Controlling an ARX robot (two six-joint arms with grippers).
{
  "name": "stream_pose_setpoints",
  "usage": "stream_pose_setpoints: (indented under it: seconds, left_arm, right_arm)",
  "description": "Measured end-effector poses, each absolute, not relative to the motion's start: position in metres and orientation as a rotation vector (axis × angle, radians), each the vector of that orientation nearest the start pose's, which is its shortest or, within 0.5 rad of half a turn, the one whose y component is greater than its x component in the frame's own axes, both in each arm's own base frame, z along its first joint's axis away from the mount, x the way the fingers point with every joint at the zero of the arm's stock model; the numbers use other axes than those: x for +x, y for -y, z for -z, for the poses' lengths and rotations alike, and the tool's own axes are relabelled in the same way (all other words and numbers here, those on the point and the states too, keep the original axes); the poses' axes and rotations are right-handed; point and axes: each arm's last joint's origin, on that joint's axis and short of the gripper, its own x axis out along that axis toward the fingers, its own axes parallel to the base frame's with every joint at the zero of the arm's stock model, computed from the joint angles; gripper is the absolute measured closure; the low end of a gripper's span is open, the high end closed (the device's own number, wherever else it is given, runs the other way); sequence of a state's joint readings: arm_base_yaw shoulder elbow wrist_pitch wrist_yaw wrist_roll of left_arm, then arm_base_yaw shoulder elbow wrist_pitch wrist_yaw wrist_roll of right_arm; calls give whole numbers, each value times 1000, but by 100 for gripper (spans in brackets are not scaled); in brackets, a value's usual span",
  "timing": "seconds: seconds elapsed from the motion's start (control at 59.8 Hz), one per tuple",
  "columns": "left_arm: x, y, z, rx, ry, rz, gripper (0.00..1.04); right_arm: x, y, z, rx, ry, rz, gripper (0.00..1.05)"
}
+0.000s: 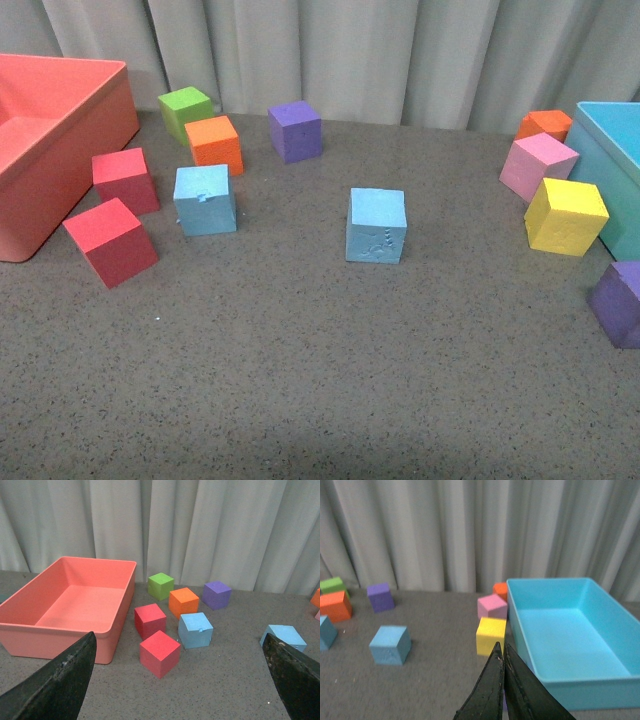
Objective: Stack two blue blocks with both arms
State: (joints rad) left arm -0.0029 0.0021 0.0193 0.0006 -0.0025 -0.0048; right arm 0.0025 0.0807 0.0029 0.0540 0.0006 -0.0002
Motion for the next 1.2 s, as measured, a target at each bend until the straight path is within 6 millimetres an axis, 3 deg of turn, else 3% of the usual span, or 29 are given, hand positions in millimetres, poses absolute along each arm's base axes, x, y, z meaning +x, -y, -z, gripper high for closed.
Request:
stream_pose_setpoints:
  seconds: [0.084, 0.351, 0.468, 0.568, 0.635, 0.819, 1.053, 1.204]
  left_arm:
    - [97, 0, -170, -5, 18, 0, 7]
    - [97, 0, -170, -5, 16, -4, 7]
    - [103, 1, -164, -15, -191, -67, 7]
    - [117, 2, -168, -36, -236, -59, 7]
    - [135, 3, -178, -53, -234, -47, 7]
    - [202, 14, -191, -67, -290, -10, 7]
    - [327, 53, -163, -43, -582, 39, 7]
    - [379, 77, -148, -29, -665, 48, 7]
  right_arm:
    - [98, 0, -164, 0, -2, -3, 102]
    - [98, 0, -164, 0, 0, -4, 54]
    - [98, 0, -164, 0, 0, -3, 33]
    - [98, 0, -164, 0, 0, -4, 17]
    - [98, 0, -164, 1, 0, -4, 8]
    - [98, 0, -164, 0, 0, -4, 10]
    - [98, 0, -164, 0, 0, -4, 10]
    - [98, 0, -164, 0, 0, -4, 10]
